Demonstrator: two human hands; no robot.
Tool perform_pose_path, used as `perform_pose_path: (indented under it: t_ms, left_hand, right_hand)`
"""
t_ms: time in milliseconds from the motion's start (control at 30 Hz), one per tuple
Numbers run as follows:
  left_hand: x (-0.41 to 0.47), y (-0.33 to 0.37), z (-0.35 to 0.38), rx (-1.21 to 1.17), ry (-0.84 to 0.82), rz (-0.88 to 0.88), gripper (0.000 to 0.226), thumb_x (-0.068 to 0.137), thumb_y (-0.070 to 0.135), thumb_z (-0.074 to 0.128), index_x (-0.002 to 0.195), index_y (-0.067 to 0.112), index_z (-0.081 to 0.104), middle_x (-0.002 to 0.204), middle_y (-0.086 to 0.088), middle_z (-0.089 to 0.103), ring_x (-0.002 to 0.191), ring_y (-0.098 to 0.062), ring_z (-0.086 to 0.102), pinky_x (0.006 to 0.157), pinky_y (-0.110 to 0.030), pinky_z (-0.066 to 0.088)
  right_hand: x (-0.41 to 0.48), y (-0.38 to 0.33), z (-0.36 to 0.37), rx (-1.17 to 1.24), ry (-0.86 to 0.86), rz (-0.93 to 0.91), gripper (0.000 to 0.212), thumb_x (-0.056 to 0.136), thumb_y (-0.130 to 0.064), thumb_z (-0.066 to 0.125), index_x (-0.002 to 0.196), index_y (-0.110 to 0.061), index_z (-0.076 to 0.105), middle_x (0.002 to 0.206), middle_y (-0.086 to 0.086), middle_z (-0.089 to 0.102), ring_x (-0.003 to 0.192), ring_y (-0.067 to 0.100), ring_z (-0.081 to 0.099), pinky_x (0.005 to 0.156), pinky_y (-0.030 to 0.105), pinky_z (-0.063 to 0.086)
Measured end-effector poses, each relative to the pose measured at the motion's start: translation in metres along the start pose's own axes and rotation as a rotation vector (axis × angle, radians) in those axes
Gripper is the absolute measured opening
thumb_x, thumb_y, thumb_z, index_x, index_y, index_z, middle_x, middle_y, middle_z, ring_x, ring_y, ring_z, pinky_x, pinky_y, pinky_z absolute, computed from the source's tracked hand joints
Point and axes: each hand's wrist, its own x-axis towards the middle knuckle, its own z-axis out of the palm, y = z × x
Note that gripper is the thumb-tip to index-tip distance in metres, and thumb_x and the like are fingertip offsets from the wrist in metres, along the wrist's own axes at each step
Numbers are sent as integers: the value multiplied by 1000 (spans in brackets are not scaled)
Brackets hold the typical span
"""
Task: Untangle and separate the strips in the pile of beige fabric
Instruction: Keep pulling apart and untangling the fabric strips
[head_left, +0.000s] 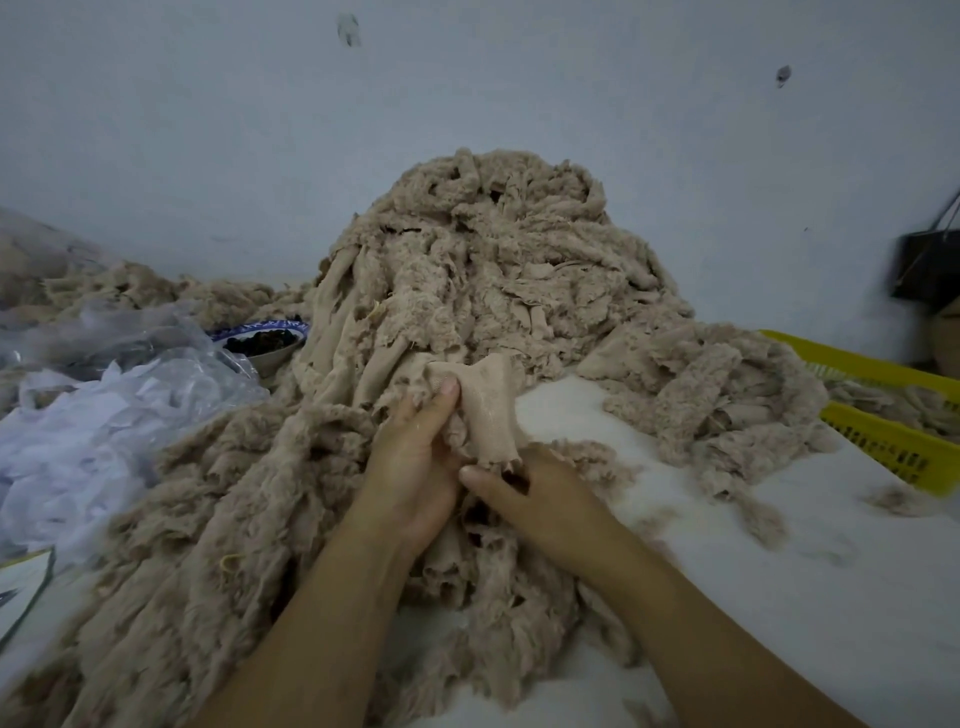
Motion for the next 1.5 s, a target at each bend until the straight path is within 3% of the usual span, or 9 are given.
perform_pose_path:
  t_ms: [100, 233, 467, 667, 833, 1000, 1100, 1333, 1500]
  left_hand:
    - [1, 2, 0, -57, 10, 13, 23, 89, 18, 56, 104, 6, 69, 97, -9, 72, 84, -16, 71, 67, -28, 61]
    - [1, 16, -8, -160, 8, -53, 20, 102, 24, 45, 96, 12, 60, 56, 1, 56, 35, -5, 47, 31, -17, 39]
    - [-10, 4, 4, 188, -85, -151, 24, 87, 34, 65, 89, 16, 81, 90, -12, 75, 82, -22, 73, 73, -32, 60]
    - [-18, -7, 6, 732, -37, -8, 28, 90, 41, 66, 86, 16, 78, 88, -8, 77, 87, -23, 73, 75, -29, 57]
    - [-18, -11, 4, 902, -60, 41, 40, 84, 62, 56, 81, 27, 75, 83, 14, 73, 84, -2, 68, 72, -12, 50]
    - [-12, -9, 4, 1006, -140, 108, 17, 93, 55, 47, 89, 61, 63, 94, 44, 60, 87, 23, 55, 73, 2, 41]
    - [-7, -22, -9, 1399, -230, 78, 16, 97, 36, 55, 83, 39, 61, 77, 22, 62, 71, 4, 58, 63, -11, 46]
    - [17, -14, -40, 1436, 239, 76, 12, 96, 14, 52, 92, 21, 61, 84, 6, 63, 71, 1, 50, 52, -13, 34]
    - [22, -5, -48, 843, 608, 93, 30, 97, 15, 46, 120, 14, 65, 100, -2, 65, 81, -13, 62, 63, -25, 50]
  right_hand:
    - [6, 13, 1, -158, 43, 27, 41, 104, -33, 45, 67, -17, 55, 75, -8, 52, 75, 7, 52, 68, 29, 32]
    - [12, 24, -22, -41, 191, 346, 51, 106, -45, 28, 94, -11, 64, 94, 2, 62, 100, 26, 58, 75, 28, 33]
    - [6, 11, -9, 180, 140, 91, 29, 87, -60, 48, 107, -42, 59, 117, -31, 43, 106, -13, 50, 81, 7, 43]
    - [4, 5, -11, 115, 117, -171, 64, 95, -1, 50, 117, -62, 51, 126, -25, 57, 118, -8, 52, 95, 11, 43]
    - [4, 11, -17, 228, 183, 33, 43, 100, -8, 51, 87, -46, 66, 82, -22, 70, 77, -9, 62, 68, 10, 48]
    - [9, 14, -22, 537, 303, 371, 31, 105, -28, 44, 98, -14, 70, 93, 5, 75, 85, 16, 70, 84, 38, 57]
    - [14, 13, -27, 694, 414, 475, 33, 106, -31, 41, 101, -15, 69, 83, 6, 74, 79, 22, 70, 78, 43, 58]
    - [17, 18, -33, 1170, 642, 494, 15, 105, -24, 46, 96, -15, 56, 52, -6, 41, 40, 5, 35, 39, 21, 32]
    - [14, 24, -49, 1318, 724, 537, 25, 105, -27, 45, 85, -16, 54, 62, -4, 47, 43, 5, 41, 39, 19, 36]
